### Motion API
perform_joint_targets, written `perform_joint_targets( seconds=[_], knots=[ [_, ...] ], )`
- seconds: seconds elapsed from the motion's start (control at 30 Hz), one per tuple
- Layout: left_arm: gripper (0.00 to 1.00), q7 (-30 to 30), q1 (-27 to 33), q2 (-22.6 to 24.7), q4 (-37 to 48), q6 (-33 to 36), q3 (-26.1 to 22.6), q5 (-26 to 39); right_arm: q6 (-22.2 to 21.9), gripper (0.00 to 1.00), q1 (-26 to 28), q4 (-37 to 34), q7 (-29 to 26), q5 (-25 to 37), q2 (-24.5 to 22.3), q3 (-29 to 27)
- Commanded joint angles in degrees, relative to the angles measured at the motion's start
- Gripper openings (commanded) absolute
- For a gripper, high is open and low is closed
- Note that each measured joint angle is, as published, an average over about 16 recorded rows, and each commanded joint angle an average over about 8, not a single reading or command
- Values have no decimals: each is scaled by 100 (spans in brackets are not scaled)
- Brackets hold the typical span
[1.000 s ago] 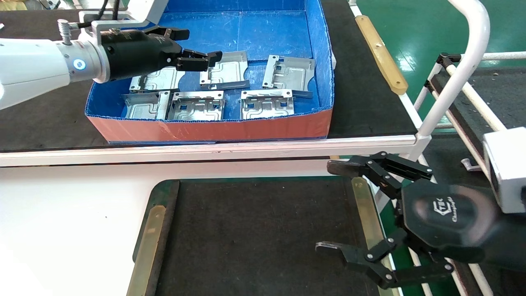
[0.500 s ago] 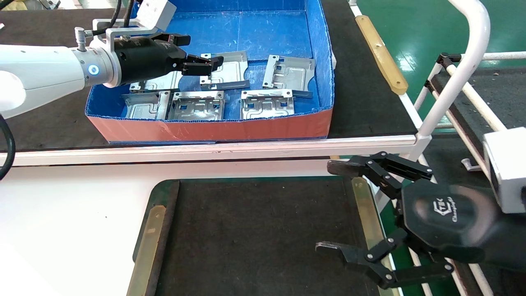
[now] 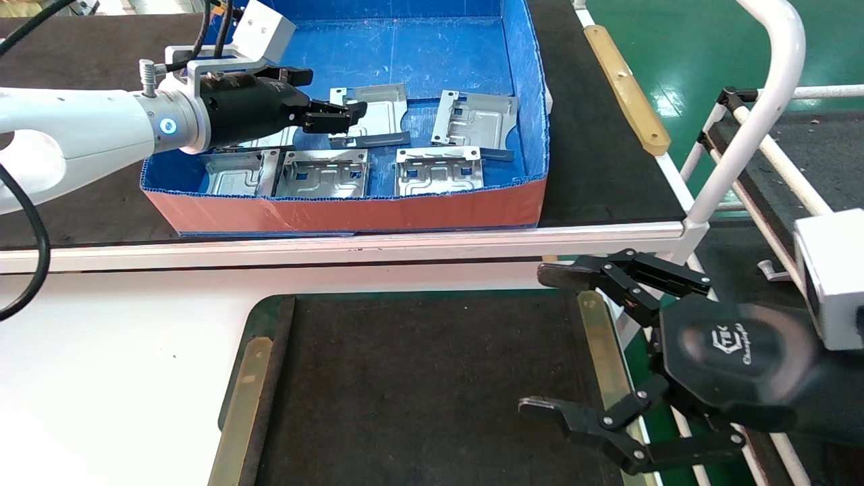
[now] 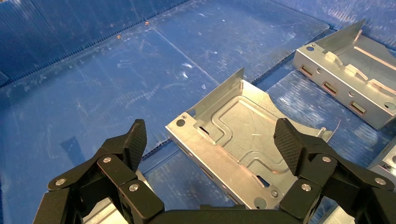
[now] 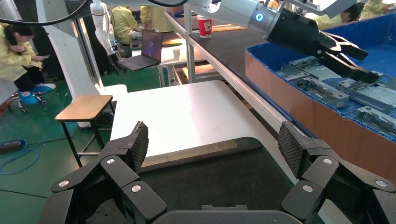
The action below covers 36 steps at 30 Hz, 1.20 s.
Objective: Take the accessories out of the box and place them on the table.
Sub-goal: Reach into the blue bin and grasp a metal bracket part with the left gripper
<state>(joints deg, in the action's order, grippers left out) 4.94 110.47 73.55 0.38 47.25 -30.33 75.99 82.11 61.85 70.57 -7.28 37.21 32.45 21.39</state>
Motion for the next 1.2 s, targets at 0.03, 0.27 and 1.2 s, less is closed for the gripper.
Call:
perform_joint_targets(
  seconds=[0.03,0.27,1.2],
  knots=[
    [100,-11,-14,24,7,-34,-2,3,0,100,0,0,0,0,0,0],
    [100,-56,-61,83,12,-100,-19,26,0,100,0,0,0,0,0,0],
    [0,-42,-239,163,-6,-461,-24,36,-1,0,-2,-2,0,-1,-1,-1]
  ],
)
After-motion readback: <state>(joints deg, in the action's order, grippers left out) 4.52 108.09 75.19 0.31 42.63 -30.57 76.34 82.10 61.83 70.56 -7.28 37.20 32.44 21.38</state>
